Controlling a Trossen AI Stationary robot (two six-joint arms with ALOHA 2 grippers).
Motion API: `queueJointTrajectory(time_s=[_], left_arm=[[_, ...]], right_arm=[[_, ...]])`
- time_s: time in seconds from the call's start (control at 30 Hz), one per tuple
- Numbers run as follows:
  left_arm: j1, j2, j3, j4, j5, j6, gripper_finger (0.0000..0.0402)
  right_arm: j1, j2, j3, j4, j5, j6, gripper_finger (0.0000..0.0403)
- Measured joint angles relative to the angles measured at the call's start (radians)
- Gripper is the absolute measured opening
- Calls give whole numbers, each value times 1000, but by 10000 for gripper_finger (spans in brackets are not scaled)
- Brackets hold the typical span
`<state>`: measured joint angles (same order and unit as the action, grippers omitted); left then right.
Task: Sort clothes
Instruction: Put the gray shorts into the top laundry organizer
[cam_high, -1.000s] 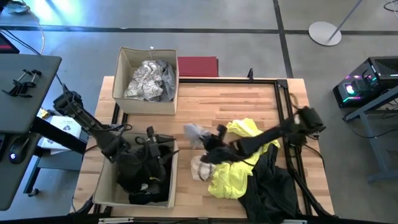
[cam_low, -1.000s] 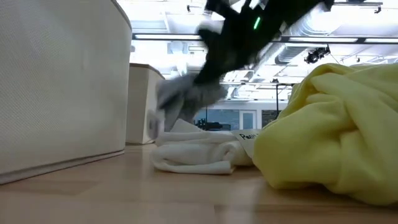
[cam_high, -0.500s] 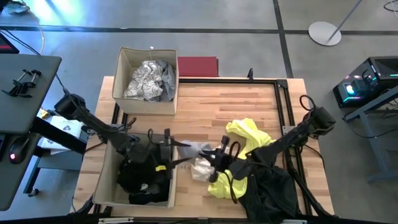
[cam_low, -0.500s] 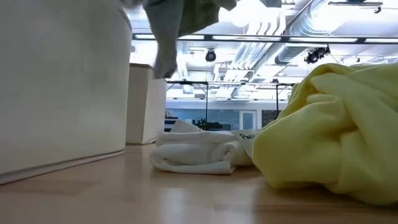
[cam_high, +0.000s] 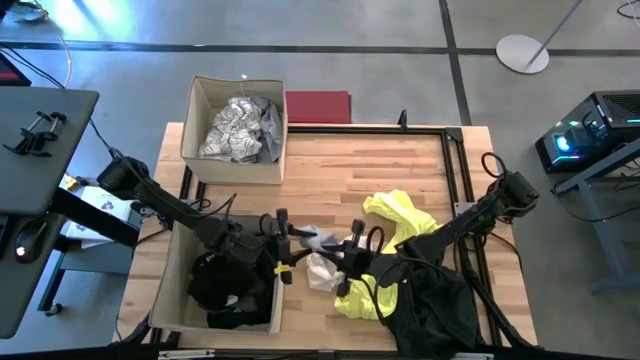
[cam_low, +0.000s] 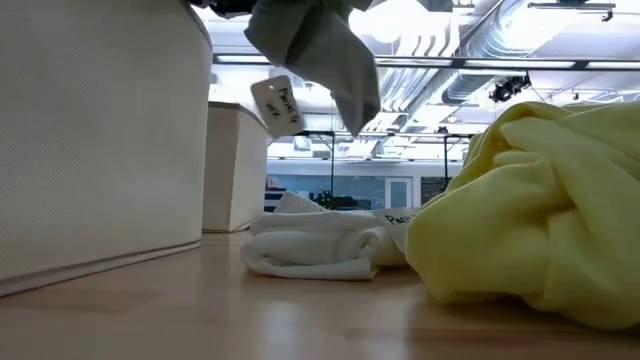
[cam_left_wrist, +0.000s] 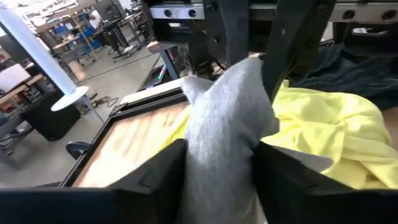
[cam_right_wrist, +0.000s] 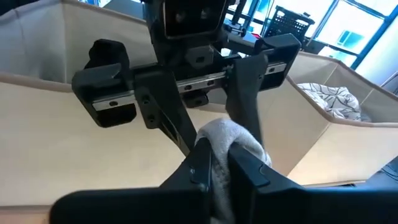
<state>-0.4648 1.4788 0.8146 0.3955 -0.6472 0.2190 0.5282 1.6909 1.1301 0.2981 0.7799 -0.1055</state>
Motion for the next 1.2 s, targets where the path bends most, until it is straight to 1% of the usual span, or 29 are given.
queueJointTrajectory(time_s=[0.13, 0.2, 0.23, 0.3, 0.4, 0.47, 0.53, 0.6, 0.67, 0.77, 0.9, 0.97, 1.03, 1.1, 1.2], left_arm=[[0, 0, 0, -1, 19, 29, 80], [0, 0, 0, 8, 14, 53, 34], [1, 1, 0, 26, 9, 62, 20], [1, 1, 10, 58, -2, 80, 15], [-6, -10, 64, 61, -24, 144, 29], [-15, -24, 108, 43, -93, 186, 31], [-16, -42, 165, -4, -196, 213, 26], [-3, -68, 232, -99, -294, 241, 18], [24, -95, 308, -229, -348, 245, 12], [96, -136, 428, -478, -360, 186, 8], [261, -180, 578, -867, -347, 7, 7], [362, -195, 637, -1064, -302, -102, 7], [482, -203, 680, -1233, -216, -209, 6], [608, -204, 695, -1365, -113, -287, 6], [793, -193, 690, -1503, 36, -347, 6]], right_arm=[[0, 0, 0, 9, 2, 23, 25], [5, -4, 0, 4, 36, 26, 40], [12, -10, 0, -7, 59, 26, 51], [34, -30, 0, -26, 126, 26, 75], [88, -68, 2, -75, 277, 27, 110], [131, -91, 2, -126, 366, 41, 126], [177, -114, 2, -175, 441, 78, 136], [217, -124, 2, -214, 507, 116, 139], [254, -126, 2, -266, 553, 153, 139], [286, -126, 2, -350, 575, 235, 140], [301, -126, 2, -473, 577, 381, 140], [305, -126, 2, -540, 578, 459, 140], [308, -126, 2, -608, 577, 537, 140], [311, -126, 2, -673, 575, 614, 140], [311, -126, 2, -734, 574, 694, 140]])
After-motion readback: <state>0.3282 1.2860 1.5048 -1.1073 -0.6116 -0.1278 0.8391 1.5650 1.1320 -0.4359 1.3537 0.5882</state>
